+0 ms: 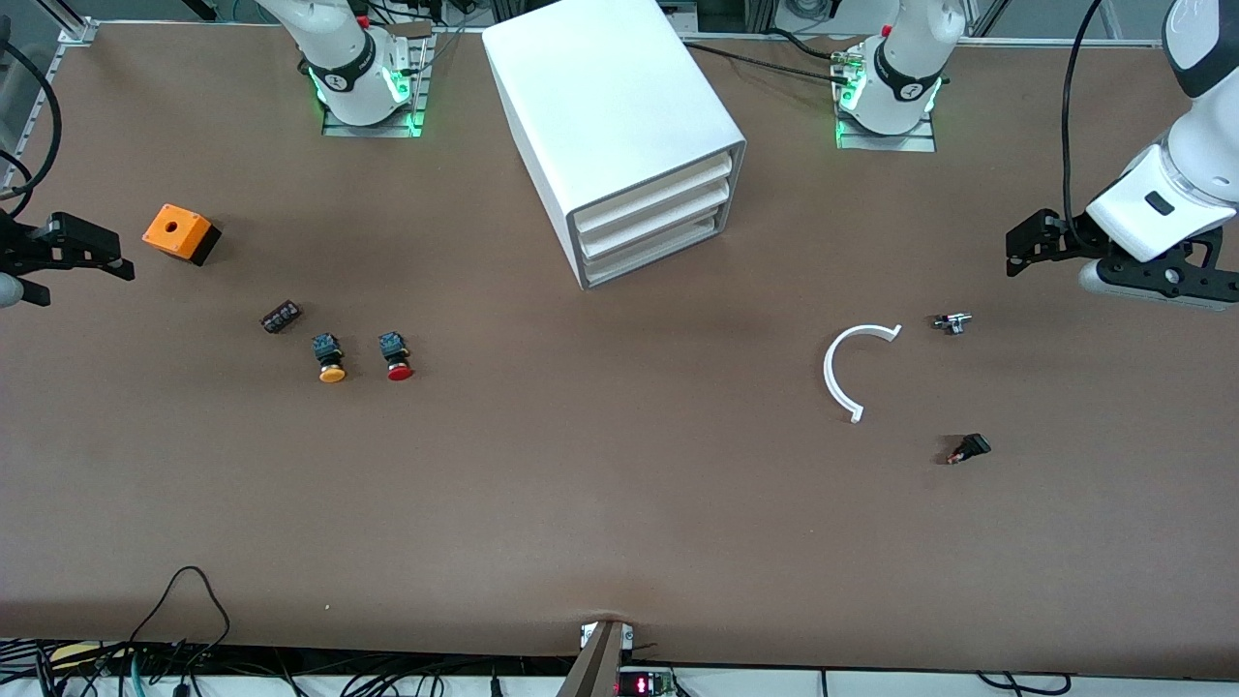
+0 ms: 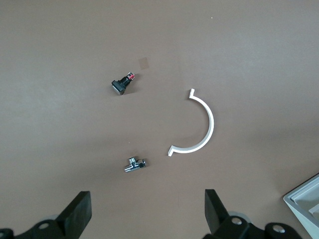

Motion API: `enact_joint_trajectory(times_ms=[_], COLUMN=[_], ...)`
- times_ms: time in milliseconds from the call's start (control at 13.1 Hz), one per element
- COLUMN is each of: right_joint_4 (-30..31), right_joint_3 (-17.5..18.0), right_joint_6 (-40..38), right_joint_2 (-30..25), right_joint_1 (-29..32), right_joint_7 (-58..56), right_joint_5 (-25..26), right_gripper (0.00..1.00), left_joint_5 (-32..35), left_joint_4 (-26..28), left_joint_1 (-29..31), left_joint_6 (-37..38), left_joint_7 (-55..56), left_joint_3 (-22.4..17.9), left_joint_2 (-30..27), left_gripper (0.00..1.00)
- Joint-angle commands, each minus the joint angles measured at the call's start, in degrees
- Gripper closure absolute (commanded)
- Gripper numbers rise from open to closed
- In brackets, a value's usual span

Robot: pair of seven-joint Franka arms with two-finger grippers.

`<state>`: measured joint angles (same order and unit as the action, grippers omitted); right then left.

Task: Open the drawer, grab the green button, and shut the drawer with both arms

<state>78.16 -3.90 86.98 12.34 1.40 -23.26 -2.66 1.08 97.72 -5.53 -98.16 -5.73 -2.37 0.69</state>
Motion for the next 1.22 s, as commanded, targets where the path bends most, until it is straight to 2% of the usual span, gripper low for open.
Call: enact_joint_trajectory(times_ms=[0, 382, 611, 916, 1145], right_joint_4=[0.2, 0.2, 0.2, 0.4, 0.7], right_joint_3=[0.9, 1.0, 2.8, 3.0, 3.1], right_joint_6=[-0.5, -0.3, -0.5, -0.4, -0.6], right_joint_2=[-0.9, -0.8, -0.5, 2.8, 2.9], right_joint_1=[0.7, 0.6, 0.4, -2.7, -2.9], right_joint_7=[0.1, 0.5, 0.3, -0.3, -0.6], right_joint_5=[0.9, 0.7, 1.1, 2.6, 2.6], right_gripper=[0.00, 0.00, 0.00, 0.00, 0.00], left_joint_5=[1.0, 1.0, 1.0, 0.4, 0.2], left_joint_4=[-1.7, -1.7, -1.7, -1.7, -1.7], left_joint_1=[0.0, 0.0, 0.0, -0.1, -0.7], left_joint_6=[1.2, 1.2, 1.3, 1.7, 3.8], left_joint_7=[0.0, 0.0, 0.0, -0.6, -0.3], left_joint_3=[0.0, 0.0, 0.0, 0.0, 0.1], left_joint_2=[0.8, 0.8, 0.8, 0.9, 1.0], left_gripper=[0.00, 0.00, 0.00, 0.00, 0.00])
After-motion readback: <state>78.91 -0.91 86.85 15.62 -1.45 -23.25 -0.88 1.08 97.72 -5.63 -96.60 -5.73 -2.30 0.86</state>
